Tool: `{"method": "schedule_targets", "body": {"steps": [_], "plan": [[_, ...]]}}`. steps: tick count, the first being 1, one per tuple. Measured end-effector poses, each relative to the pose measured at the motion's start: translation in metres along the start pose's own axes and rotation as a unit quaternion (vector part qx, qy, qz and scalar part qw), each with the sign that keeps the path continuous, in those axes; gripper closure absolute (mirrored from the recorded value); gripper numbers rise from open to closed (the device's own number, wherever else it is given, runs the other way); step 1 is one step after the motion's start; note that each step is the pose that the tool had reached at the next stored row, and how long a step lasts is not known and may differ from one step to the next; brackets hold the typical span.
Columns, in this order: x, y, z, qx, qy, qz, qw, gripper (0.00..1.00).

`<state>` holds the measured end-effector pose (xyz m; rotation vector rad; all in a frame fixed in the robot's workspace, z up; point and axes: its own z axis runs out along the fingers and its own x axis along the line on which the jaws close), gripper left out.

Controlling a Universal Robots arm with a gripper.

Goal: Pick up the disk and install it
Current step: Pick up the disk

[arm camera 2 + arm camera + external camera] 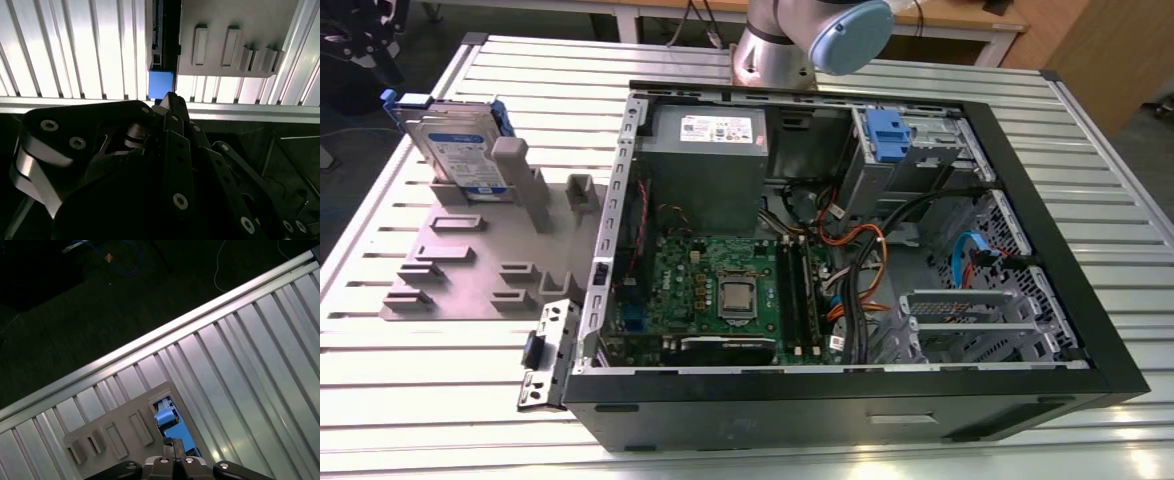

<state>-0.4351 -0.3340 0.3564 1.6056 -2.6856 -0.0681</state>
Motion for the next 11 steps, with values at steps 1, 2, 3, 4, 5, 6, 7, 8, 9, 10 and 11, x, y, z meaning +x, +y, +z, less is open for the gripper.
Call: {"method": "schedule_targets", "body": {"steps": [1, 2, 3, 4, 5, 6, 7, 8, 9, 10, 11], "plan": [[0.0000, 0.0000, 0.0000, 0.0000, 0.0001, 0.000, 1.00000, 0.89], [0.0000, 0.0000, 0.0000, 0.0001, 0.0004, -0.002, 1.00000, 0.89], [0.0000, 0.0000, 0.0000, 0.0002, 0.0007, -0.004, 0.99999, 0.89], [0.0000, 0.0000, 0.0000, 0.0002, 0.0007, -0.004, 0.99999, 0.89], [0.0000, 0.0000, 0.0000, 0.0002, 0.0008, -0.004, 0.99999, 0.89], [0.0000, 0.0000, 0.0000, 0.0002, 0.0008, -0.004, 0.99999, 0.89], [0.0000, 0.0000, 0.0000, 0.0002, 0.0008, -0.005, 0.99999, 0.89], [0.0000, 0.0000, 0.0000, 0.0002, 0.0008, -0.005, 0.99999, 0.89], [0.0000, 0.0000, 0.0000, 0.0002, 0.0009, -0.005, 0.99999, 0.89], [0.0000, 0.0000, 0.0000, 0.0002, 0.0009, -0.005, 0.99999, 0.89], [0.0000, 0.0000, 0.0000, 0.0003, 0.0009, -0.005, 0.99999, 0.89]]}}
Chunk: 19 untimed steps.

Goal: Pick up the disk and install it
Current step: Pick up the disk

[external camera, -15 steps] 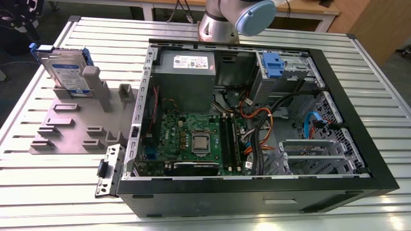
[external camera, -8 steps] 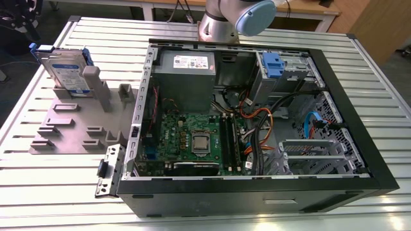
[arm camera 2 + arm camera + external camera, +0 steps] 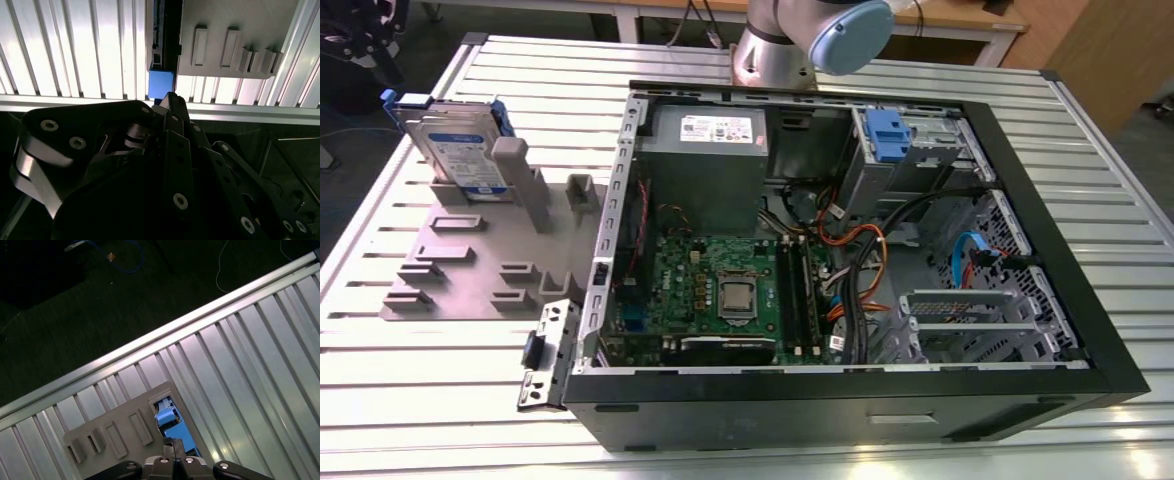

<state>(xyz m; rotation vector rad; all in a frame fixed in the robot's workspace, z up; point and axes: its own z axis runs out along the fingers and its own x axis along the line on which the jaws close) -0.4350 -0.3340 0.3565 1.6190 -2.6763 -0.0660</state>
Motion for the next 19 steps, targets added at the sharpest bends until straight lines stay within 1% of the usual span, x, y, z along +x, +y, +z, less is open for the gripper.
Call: {"method": "schedule_targets", "body": {"steps": [4, 7, 10, 12, 14, 19], "plan": [[0.0000, 0.0000, 0.0000, 0.0000, 0.0002, -0.004, 0.99999, 0.89], [0.0000, 0.0000, 0.0000, -0.0002, 0.0009, -0.021, 0.99978, 0.89], [0.0000, 0.0000, 0.0000, -0.0005, 0.0019, -0.044, 0.99903, 0.89], [0.0000, 0.0000, 0.0000, -0.0006, 0.0026, -0.060, 0.99820, 0.89], [0.0000, 0.0000, 0.0000, -0.0007, 0.0031, -0.071, 0.99746, 0.89], [0.0000, 0.0000, 0.0000, -0.0008, 0.0032, -0.073, 0.99730, 0.89]]}}
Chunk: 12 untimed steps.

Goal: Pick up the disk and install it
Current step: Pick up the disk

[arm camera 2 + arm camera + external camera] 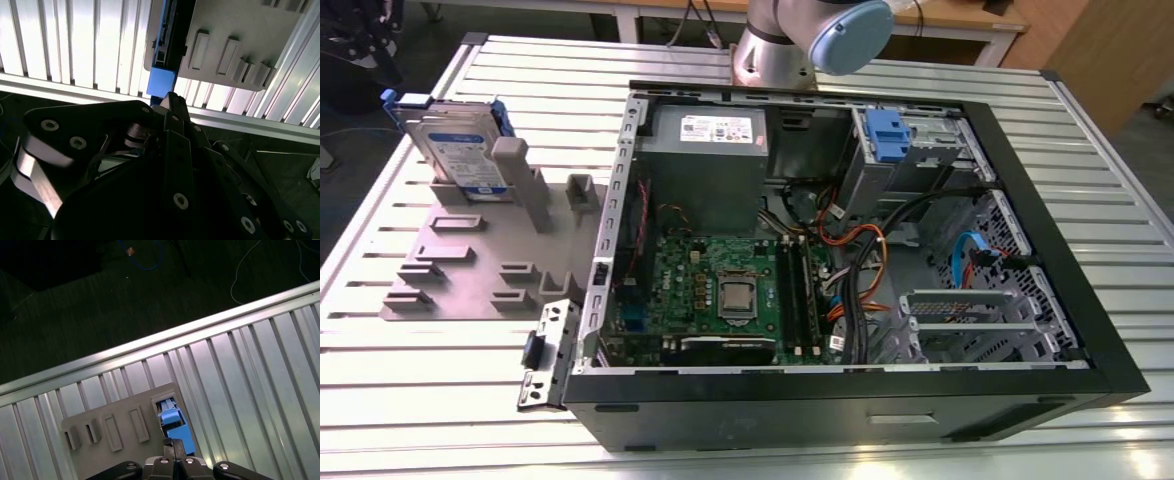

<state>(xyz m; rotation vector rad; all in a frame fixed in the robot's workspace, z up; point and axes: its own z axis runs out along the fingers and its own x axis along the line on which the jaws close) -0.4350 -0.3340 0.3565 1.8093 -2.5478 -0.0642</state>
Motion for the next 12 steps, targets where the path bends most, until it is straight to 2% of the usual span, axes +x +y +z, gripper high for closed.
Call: {"method": "schedule_targets", "body": {"steps": [12], "plan": [[0.0000, 0.0000, 0.0000, 0.0000, 0.0001, -0.003, 1.00000, 0.89]]}}
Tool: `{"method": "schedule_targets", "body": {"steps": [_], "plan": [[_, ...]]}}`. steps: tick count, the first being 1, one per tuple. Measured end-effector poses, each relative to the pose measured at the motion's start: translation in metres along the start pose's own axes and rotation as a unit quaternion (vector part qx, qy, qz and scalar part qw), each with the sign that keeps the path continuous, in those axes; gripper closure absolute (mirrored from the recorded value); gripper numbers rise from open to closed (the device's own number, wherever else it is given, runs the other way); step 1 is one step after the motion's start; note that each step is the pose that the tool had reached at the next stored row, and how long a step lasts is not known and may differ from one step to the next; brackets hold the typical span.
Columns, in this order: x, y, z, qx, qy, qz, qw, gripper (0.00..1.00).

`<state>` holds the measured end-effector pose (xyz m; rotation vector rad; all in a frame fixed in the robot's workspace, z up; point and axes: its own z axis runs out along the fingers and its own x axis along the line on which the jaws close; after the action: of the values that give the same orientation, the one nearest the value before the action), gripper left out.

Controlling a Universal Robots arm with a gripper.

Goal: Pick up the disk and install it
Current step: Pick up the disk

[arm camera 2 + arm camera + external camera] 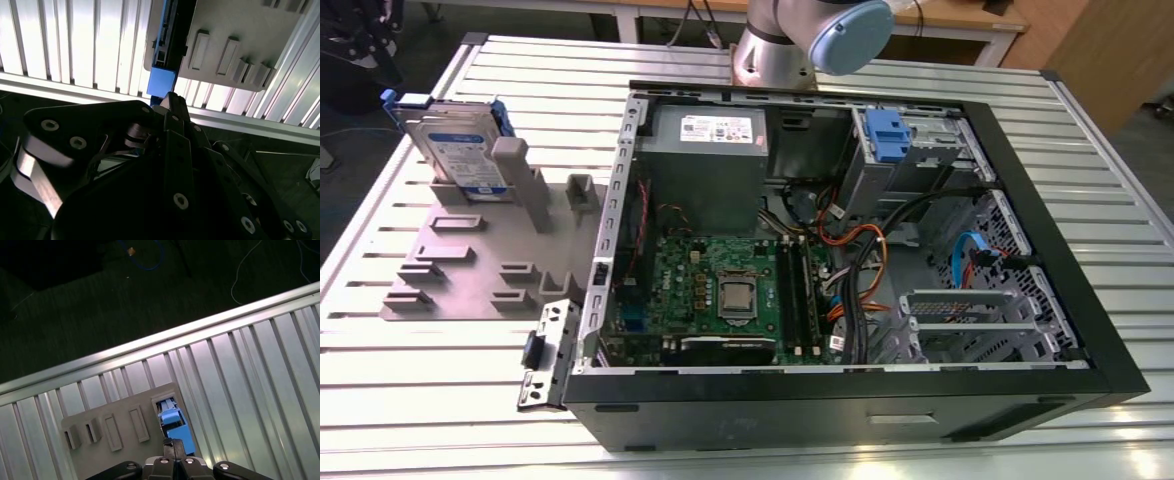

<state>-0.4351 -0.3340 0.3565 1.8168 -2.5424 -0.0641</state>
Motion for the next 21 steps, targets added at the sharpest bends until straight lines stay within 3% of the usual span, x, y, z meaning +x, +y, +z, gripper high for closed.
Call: {"method": "schedule_targets", "body": {"steps": [8, 21], "plan": [[0.0000, 0.0000, 0.0000, -0.0002, 0.0005, -0.012, 0.99992, 0.89], [0.0000, 0.0000, 0.0003, -0.0002, 0.0006, -0.015, 0.99989, 0.89]]}}
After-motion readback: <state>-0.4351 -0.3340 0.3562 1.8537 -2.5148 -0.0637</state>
